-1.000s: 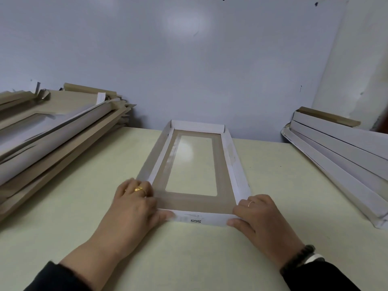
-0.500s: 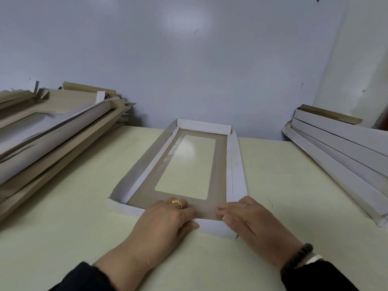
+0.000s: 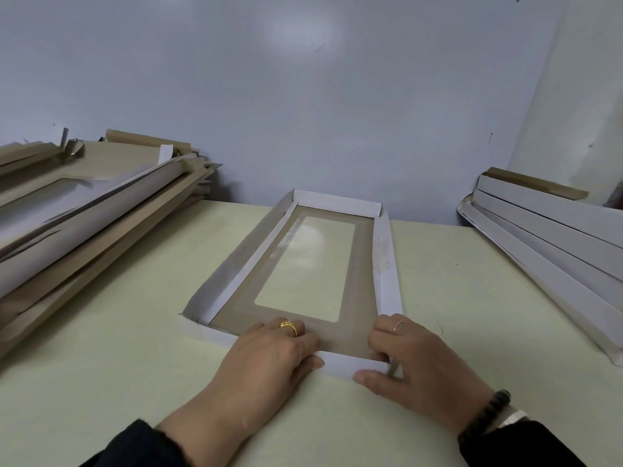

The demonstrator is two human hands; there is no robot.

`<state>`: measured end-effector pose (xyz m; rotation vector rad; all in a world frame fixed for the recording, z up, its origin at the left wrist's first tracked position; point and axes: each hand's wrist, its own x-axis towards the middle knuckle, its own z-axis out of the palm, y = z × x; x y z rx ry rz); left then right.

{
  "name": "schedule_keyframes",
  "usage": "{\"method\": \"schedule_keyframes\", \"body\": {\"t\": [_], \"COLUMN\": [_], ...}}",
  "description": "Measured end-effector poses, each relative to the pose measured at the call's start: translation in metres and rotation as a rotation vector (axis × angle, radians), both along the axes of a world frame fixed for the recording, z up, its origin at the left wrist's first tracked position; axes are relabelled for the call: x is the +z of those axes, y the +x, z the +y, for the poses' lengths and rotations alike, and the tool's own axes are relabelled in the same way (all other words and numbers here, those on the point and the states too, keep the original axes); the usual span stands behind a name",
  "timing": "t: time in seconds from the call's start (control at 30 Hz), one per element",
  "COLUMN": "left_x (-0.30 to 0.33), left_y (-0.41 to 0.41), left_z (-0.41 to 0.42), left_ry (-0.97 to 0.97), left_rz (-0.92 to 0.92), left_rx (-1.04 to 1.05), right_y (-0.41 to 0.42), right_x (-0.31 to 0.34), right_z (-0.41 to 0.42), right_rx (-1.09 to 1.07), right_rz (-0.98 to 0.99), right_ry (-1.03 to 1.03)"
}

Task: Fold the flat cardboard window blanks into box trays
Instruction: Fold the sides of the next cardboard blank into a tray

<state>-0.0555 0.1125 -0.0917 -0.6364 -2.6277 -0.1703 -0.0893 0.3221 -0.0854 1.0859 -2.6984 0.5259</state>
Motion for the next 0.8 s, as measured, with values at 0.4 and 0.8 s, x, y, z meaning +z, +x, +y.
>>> {"method": "schedule_keyframes", "body": {"t": [0.4,0.8], "left_x": [0.003,-0.001], "left_y": [-0.005,-0.024], "left_z": [-0.016,-0.052], "left_ry": [-0.001,0.024], "left_rz": [-0.059,-0.114], "left_rx": [0.016,-0.060], "right_y": [-0.002,-0.015], "right_x": [-0.006,-0.008], "right_z": [0.008,0.034], "right_rx": [-0.147,-0.348], "right_rz": [0.253,0.186], "right_ry": [0.079,0.075]}}
